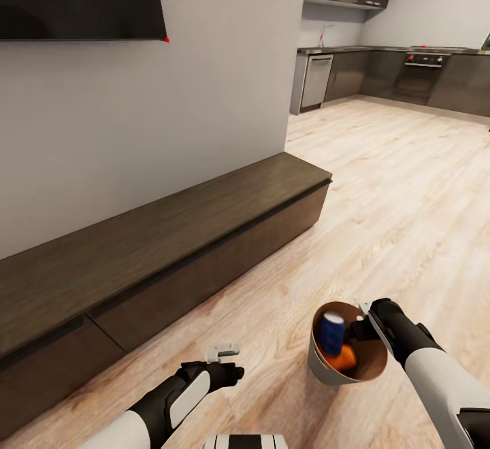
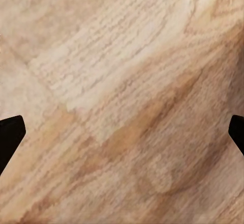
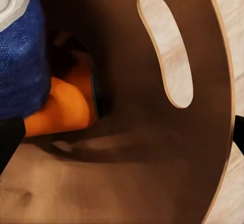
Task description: Put the three can of soda from the living room inside the tash can in the kitchen.
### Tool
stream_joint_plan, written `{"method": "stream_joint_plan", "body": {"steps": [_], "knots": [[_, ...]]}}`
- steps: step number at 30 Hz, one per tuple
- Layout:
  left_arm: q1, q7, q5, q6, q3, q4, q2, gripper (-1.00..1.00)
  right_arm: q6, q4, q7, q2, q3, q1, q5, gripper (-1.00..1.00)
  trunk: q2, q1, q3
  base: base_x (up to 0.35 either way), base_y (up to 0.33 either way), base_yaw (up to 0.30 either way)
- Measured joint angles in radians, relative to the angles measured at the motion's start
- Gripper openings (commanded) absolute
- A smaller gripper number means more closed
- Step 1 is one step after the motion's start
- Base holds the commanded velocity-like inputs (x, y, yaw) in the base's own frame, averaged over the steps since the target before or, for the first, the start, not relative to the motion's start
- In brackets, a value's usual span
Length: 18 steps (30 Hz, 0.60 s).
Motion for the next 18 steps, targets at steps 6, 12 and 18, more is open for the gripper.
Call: {"method": "stream_joint_plan", "body": {"steps": [6, 12, 18], "knots": [[0.000, 0.001, -0.002, -0.002, -0.001, -0.001, 0.000, 1.00, 0.003, -0.018, 0.001, -0.007, -0.005, 0.000, -0.007, 1.00, 0.001, -0.001, 0.011, 0.000, 0.000, 0.000], [0.000, 0.002, -0.006, -0.002, -0.002, -0.001, 0.000, 1.00, 0.006, -0.029, -0.002, -0.012, -0.007, 0.000, -0.007, 1.00, 0.002, -0.004, 0.035, 0.000, 0.000, 0.000], [0.000, 0.002, -0.009, -0.003, -0.002, -0.001, 0.000, 1.00, 0.007, -0.030, -0.004, -0.013, -0.007, 0.001, -0.007, 1.00, 0.003, -0.007, 0.058, 0.000, 0.000, 0.000]]}}
